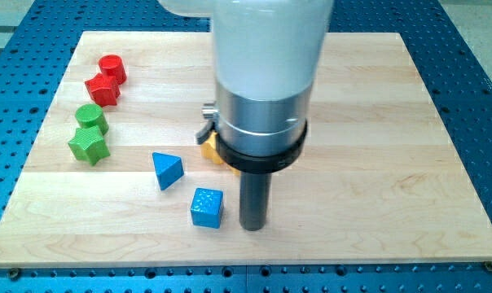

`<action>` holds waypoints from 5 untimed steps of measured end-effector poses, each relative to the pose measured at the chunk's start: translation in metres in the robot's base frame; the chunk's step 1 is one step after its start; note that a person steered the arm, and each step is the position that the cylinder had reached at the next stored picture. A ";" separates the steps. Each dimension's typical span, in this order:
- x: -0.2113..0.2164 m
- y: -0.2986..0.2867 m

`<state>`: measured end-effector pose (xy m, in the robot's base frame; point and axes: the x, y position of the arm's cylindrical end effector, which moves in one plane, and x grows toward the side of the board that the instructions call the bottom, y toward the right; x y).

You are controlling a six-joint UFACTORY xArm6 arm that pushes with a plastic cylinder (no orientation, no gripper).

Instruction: Move the cube below the triangle

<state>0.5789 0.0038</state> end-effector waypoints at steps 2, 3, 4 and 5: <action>0.005 -0.037; 0.013 -0.070; 0.033 -0.071; -0.029 0.020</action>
